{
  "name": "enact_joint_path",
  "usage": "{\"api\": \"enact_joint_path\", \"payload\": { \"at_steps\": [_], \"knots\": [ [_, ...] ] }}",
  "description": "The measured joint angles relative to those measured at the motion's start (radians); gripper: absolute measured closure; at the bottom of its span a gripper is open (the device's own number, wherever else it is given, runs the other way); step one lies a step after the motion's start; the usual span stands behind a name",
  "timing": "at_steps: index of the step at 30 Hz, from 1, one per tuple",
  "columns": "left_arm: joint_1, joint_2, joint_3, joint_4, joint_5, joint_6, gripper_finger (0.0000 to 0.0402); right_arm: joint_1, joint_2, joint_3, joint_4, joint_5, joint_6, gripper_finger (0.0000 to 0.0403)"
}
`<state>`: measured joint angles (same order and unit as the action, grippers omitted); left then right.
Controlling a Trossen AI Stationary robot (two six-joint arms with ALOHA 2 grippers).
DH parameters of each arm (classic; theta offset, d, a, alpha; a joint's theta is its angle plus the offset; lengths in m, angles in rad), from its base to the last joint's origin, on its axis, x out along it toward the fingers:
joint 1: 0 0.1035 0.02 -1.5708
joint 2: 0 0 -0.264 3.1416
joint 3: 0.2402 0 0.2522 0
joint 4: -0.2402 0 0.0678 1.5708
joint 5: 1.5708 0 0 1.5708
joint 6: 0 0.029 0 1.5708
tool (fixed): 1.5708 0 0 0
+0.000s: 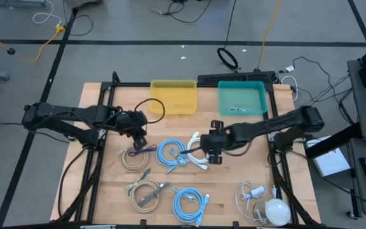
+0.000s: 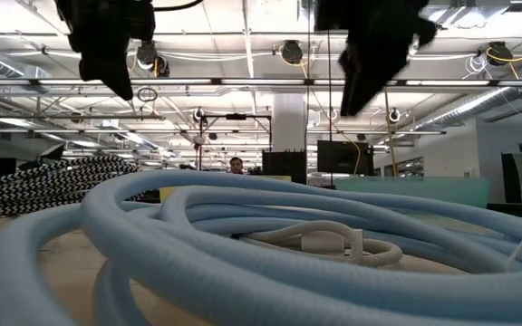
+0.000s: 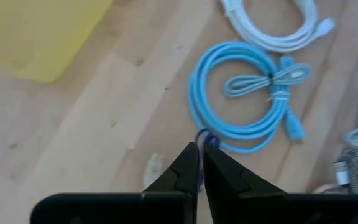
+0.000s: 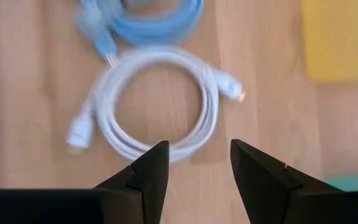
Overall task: Pick & Place USB Port
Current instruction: Put the white charger cable into the yellow bin
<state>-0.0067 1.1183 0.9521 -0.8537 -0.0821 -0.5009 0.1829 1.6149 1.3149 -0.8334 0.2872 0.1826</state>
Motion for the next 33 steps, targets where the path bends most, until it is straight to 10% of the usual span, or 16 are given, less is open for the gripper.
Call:
{"api": "enact_joint_path", "payload": {
  "at_steps": [26, 33],
  "knots": [
    [-0.074, 0.000, -0.004, -0.008, -0.005, -0.029, 0.0378, -0.085, 0.275, -0.110, 0.238, -0.027, 0.086, 0.0243],
    [-0.081, 0.000, -0.004, -0.008, -0.009, -0.029, 0.0378, -0.068, 0.286, -0.115, 0.244, -0.002, 0.109, 0.0354]
  ]
}}
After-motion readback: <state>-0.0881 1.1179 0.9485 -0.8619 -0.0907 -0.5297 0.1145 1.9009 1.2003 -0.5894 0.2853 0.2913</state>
